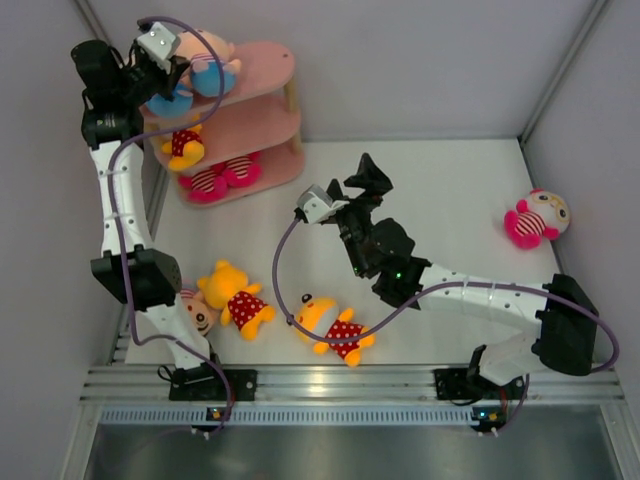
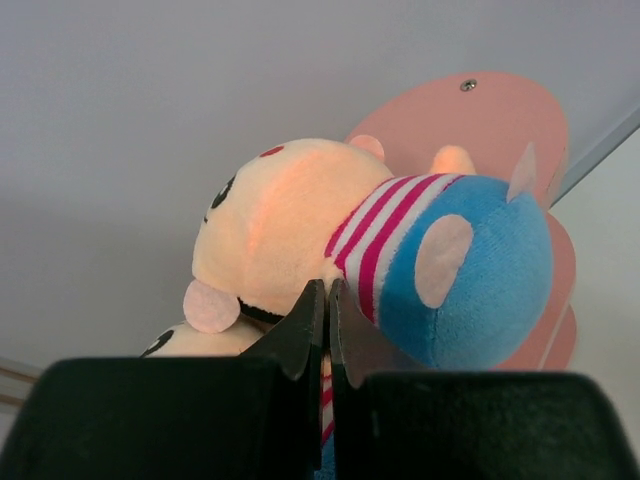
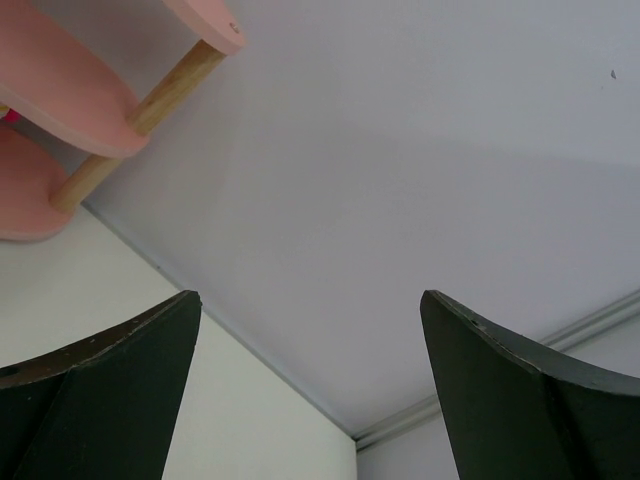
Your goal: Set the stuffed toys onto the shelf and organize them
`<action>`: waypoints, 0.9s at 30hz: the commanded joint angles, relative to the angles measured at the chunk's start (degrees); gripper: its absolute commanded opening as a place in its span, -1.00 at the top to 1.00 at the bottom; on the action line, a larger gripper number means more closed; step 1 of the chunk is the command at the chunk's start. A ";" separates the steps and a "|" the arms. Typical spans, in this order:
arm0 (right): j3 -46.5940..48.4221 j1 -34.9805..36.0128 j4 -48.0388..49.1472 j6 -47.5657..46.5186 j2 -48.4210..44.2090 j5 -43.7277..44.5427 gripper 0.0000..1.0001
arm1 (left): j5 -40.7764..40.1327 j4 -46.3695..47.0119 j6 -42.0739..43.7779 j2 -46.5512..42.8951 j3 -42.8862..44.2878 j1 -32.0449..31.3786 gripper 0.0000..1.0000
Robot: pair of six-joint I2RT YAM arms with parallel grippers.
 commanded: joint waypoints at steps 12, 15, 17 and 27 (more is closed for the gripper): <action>-0.09 0.33 -1.15 3.74 -2.53 0.73 -0.84 | -0.66 3.46 3.85 -1.11 -2.93 0.49 0.08; 0.00 0.41 -1.41 3.92 -2.35 0.73 -0.84 | -0.92 3.55 3.85 -1.90 -2.84 0.49 -0.02; 0.00 0.42 -1.50 4.27 -2.27 0.90 -0.84 | -1.18 5.12 2.37 -2.51 -2.84 0.49 -0.12; 5.08 2.17 -19.92 20.67 -5.07 -1.72 -0.85 | -5.92 15.05 -10.19 -7.61 -3.45 0.49 -0.96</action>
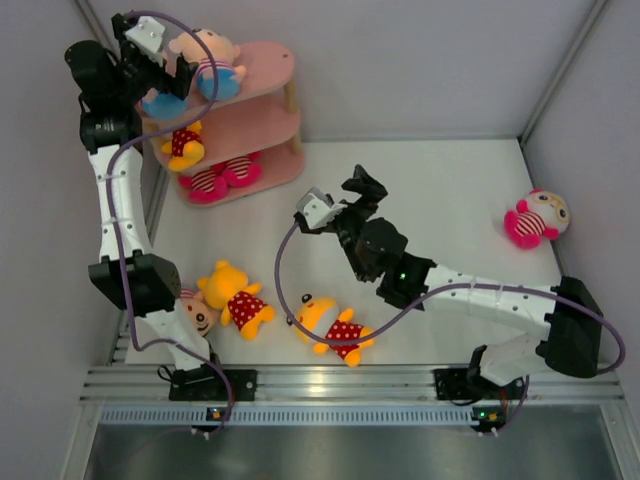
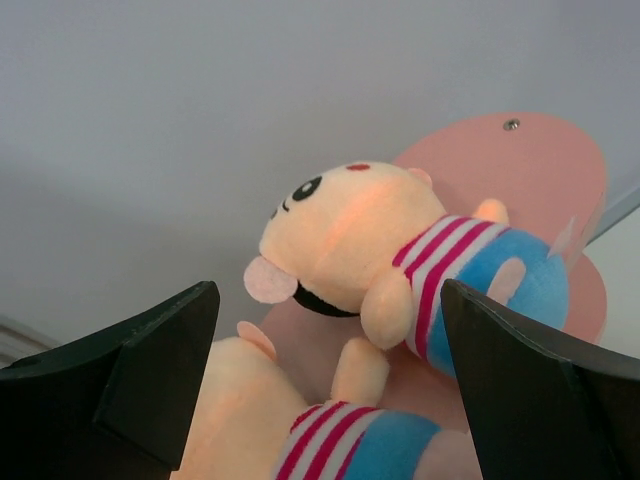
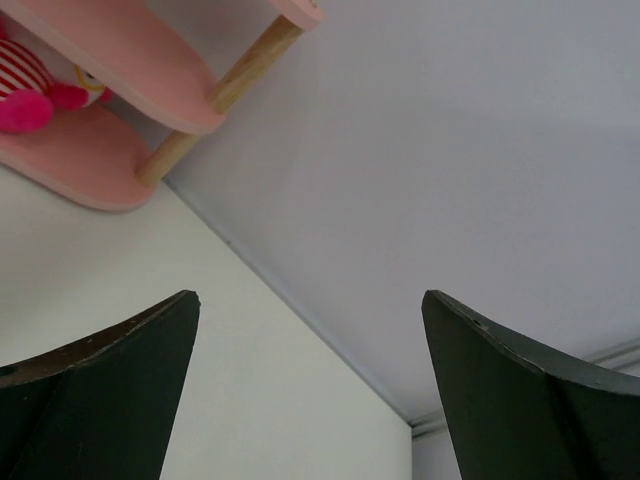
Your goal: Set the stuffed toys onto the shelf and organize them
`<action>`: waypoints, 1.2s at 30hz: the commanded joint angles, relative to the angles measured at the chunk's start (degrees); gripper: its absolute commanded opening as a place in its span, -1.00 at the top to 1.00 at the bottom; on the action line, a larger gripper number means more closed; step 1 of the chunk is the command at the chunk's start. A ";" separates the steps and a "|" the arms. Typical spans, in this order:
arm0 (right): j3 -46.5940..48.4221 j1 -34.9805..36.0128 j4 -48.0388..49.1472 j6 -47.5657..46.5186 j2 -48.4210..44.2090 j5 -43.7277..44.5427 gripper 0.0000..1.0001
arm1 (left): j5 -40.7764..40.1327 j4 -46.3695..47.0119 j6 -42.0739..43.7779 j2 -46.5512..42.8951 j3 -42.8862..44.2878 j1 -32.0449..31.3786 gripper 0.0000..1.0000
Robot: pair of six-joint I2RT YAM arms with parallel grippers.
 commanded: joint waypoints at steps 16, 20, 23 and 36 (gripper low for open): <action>-5.14 8.48 -16.38 37.57 -5.88 -33.07 -0.94 | -28.83 -25.60 -6.01 -45.39 -28.80 0.34 -0.78; -3.56 9.89 -17.70 38.53 -3.94 -32.10 -0.94 | -39.22 -45.65 -3.62 -47.15 -29.65 0.34 -0.75; -3.56 11.47 -18.49 38.53 -3.41 -31.31 -0.94 | -45.29 -55.05 -1.33 -47.59 -38.57 0.34 -0.76; -4.00 17.01 -21.75 38.27 -3.24 -26.74 -0.95 | -28.96 -48.05 15.88 -28.36 -62.27 27.57 -0.54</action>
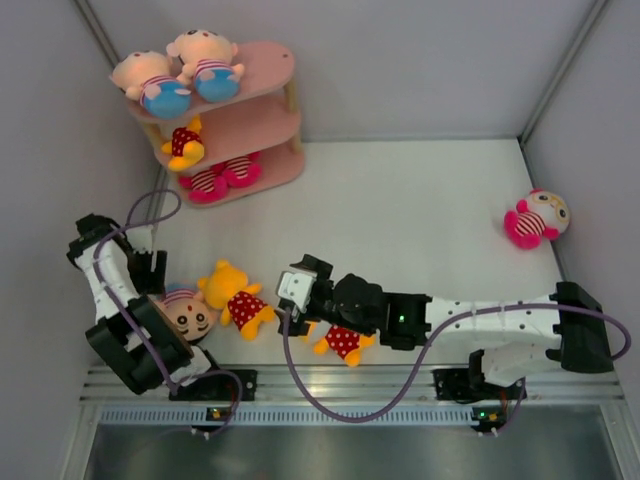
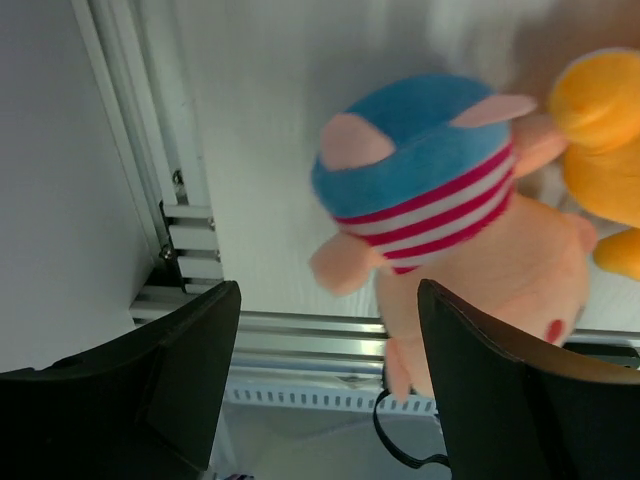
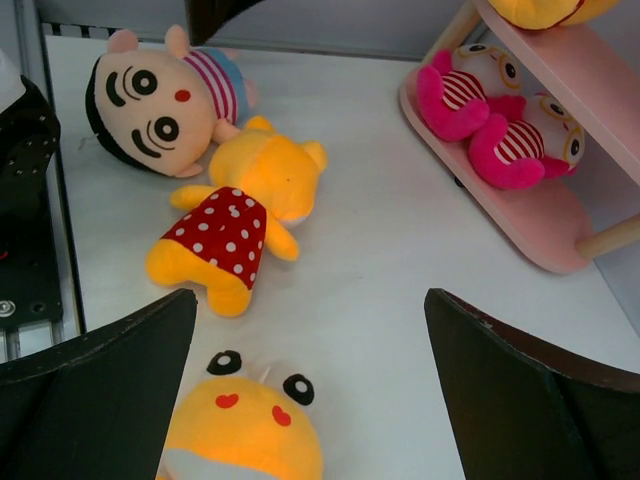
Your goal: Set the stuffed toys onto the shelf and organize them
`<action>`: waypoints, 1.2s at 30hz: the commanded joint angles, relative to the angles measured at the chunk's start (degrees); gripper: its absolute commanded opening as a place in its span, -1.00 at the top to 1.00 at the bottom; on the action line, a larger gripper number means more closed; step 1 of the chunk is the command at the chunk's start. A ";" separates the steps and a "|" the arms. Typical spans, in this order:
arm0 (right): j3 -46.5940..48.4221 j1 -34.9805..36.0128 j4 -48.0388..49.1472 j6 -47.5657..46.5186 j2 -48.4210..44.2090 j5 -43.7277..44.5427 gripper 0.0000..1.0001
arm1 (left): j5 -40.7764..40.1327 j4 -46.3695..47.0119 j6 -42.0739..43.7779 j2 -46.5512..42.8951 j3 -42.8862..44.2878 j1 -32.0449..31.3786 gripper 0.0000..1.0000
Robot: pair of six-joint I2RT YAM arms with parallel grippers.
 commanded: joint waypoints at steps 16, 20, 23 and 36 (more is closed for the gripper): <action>4.73 3.36 -1.94 -4.09 7.43 5.93 -0.97 | 21.23 0.59 4.71 15.86 0.30 10.59 0.01; 3.67 3.27 0.87 -4.18 7.08 6.73 -0.98 | 25.87 0.50 6.90 14.65 -0.67 10.59 1.00; 3.93 2.92 1.32 -3.22 6.02 3.41 -0.99 | 32.72 -0.47 10.68 9.12 0.73 10.59 1.00; 17.19 -12.26 -18.27 14.35 -3.02 -9.61 -0.96 | 52.00 -2.58 6.82 -4.78 21.93 -8.76 1.00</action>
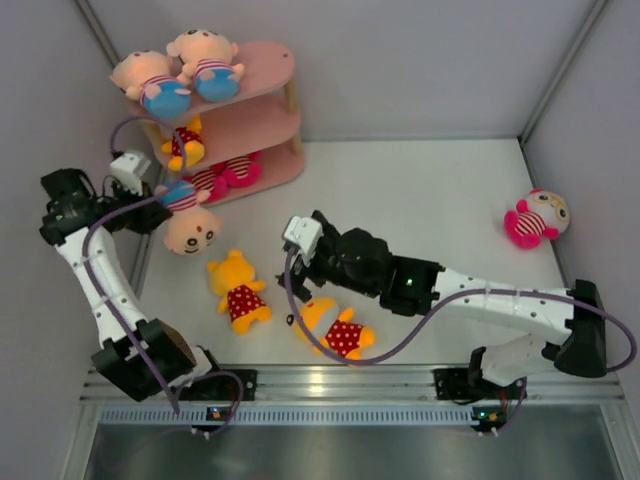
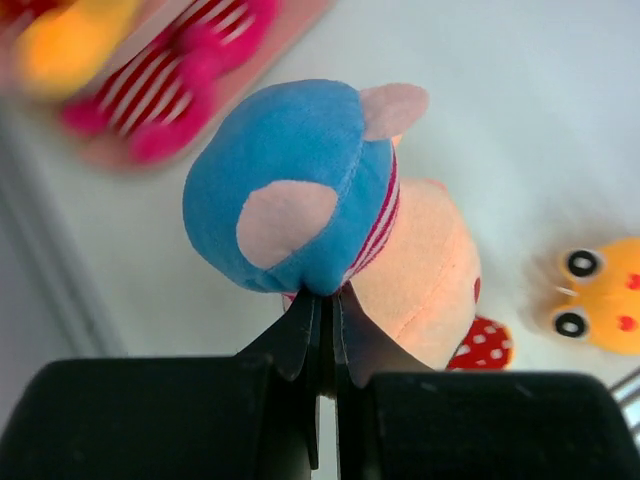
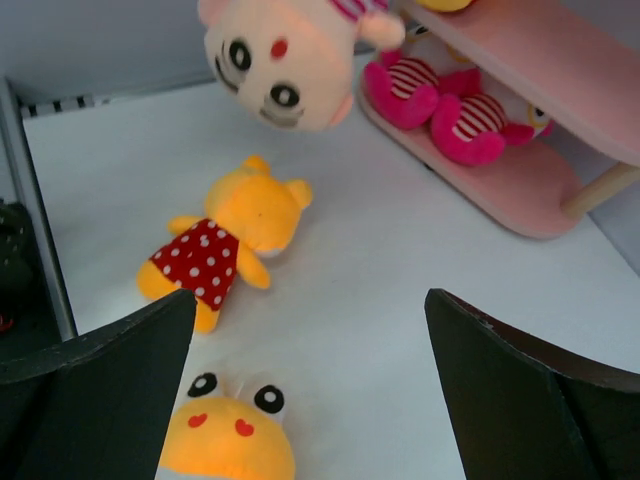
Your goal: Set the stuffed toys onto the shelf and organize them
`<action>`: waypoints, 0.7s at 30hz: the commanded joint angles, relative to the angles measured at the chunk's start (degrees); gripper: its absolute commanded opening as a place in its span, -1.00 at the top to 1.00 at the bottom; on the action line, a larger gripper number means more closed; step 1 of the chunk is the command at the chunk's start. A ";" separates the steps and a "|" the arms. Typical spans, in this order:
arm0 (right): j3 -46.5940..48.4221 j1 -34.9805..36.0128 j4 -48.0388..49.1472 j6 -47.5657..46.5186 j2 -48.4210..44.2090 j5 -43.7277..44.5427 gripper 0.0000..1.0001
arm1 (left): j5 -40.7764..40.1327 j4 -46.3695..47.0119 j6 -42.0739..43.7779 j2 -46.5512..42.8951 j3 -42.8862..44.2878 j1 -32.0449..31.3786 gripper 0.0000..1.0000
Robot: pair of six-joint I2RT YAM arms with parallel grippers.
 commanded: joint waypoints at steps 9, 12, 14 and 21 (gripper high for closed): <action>12.43 -14.88 -18.36 9.24 -7.47 -19.22 -0.94 | -1.87 -3.34 1.56 -7.78 -2.83 -50.96 1.00; 14.80 -17.79 -24.18 8.10 -5.54 -30.29 -0.90 | -1.53 -5.44 2.70 -7.08 -3.45 -57.22 1.00; 14.98 -18.86 -27.01 7.31 -4.83 -37.59 -0.83 | -1.26 -6.16 3.23 -6.90 -3.72 -59.97 1.00; 12.00 -22.01 -27.28 7.04 -2.11 -46.41 -0.76 | -1.09 -7.91 4.63 -8.04 -4.42 -62.26 1.00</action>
